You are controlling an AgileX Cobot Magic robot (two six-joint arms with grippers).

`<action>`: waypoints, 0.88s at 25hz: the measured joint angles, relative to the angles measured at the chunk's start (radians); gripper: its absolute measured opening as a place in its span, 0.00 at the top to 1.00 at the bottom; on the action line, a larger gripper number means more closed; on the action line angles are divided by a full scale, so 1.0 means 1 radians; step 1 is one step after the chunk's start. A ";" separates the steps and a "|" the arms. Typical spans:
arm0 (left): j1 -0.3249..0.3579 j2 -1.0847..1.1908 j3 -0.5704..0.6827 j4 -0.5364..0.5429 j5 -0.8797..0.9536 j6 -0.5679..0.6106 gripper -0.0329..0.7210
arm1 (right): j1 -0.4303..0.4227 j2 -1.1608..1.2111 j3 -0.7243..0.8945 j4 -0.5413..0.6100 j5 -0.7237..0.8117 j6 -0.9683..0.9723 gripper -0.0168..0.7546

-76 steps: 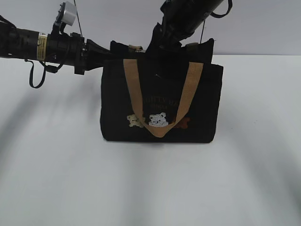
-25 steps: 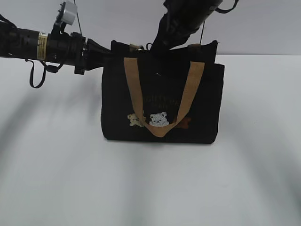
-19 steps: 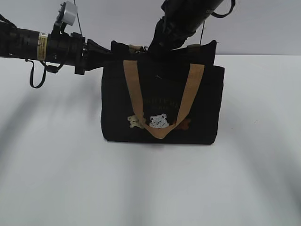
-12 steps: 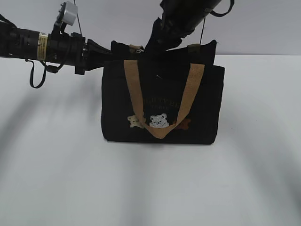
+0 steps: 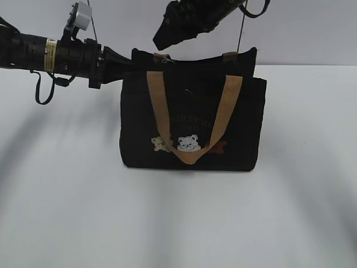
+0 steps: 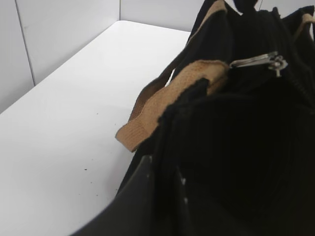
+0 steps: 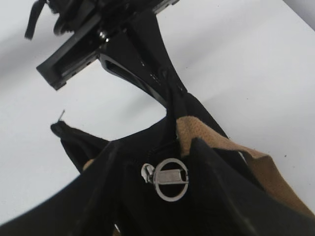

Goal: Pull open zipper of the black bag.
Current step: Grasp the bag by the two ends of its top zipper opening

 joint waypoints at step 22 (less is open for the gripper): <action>0.000 0.000 0.000 0.000 0.000 0.000 0.91 | 0.057 0.000 0.000 -0.267 -0.023 0.812 0.49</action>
